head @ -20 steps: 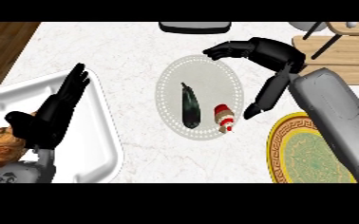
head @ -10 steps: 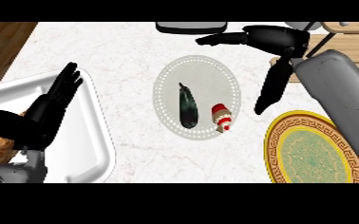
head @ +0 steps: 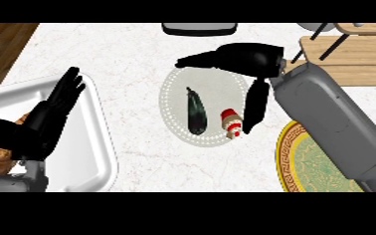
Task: Pick the cupcake from the placemat and place it in the tiered shelf
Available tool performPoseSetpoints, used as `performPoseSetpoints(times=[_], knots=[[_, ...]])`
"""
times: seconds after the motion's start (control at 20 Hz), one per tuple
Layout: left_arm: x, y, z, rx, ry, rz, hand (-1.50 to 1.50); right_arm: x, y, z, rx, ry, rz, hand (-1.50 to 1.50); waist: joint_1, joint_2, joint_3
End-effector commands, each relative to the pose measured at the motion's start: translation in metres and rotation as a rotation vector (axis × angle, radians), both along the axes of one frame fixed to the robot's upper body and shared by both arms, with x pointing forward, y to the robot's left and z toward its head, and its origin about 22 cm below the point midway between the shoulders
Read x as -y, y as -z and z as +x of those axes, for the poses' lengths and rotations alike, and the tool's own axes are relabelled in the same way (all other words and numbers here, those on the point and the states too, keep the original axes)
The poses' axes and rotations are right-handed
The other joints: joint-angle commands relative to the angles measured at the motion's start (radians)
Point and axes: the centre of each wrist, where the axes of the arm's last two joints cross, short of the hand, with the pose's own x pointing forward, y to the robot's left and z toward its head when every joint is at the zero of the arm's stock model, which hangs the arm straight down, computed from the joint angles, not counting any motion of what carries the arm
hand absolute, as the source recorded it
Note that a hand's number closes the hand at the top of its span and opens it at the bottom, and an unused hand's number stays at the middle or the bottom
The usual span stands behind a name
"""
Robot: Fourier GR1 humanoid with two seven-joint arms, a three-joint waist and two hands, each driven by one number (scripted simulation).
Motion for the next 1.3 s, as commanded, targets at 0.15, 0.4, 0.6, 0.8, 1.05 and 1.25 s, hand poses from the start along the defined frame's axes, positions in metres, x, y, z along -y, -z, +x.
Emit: performPoseSetpoints(times=[0.15, 0.4, 0.6, 0.8, 1.05, 1.25], knots=[[0.023, 0.007, 0.003, 0.004, 0.004, -0.007, 0.00, -0.027, 0.026, -0.014, 0.104, 0.005, -0.116, -1.50, 0.001, 0.003, 0.000], [-0.004, 0.002, 0.001, -0.012, -0.010, 0.008, 0.00, -0.029, 0.036, -0.019, 0.087, -0.029, -0.137, -1.50, 0.001, 0.002, 0.000], [-0.011, -0.014, 0.003, 0.001, 0.007, -0.003, 0.00, -0.047, 0.047, -0.037, 0.088, -0.035, -0.264, -1.50, -0.002, 0.000, 0.000], [0.011, 0.020, -0.005, -0.001, -0.001, 0.003, 0.00, -0.040, 0.040, -0.026, 0.064, -0.046, -0.358, -1.50, -0.001, 0.001, 0.000], [-0.003, -0.008, 0.014, 0.009, -0.001, -0.002, 0.00, -0.037, 0.041, -0.034, 0.107, -0.036, -0.398, -1.50, -0.005, 0.001, 0.000], [-0.015, 0.002, 0.006, 0.008, -0.006, -0.003, 0.00, -0.074, 0.046, -0.038, 0.221, -0.008, -0.429, -1.50, 0.002, 0.002, 0.000]])
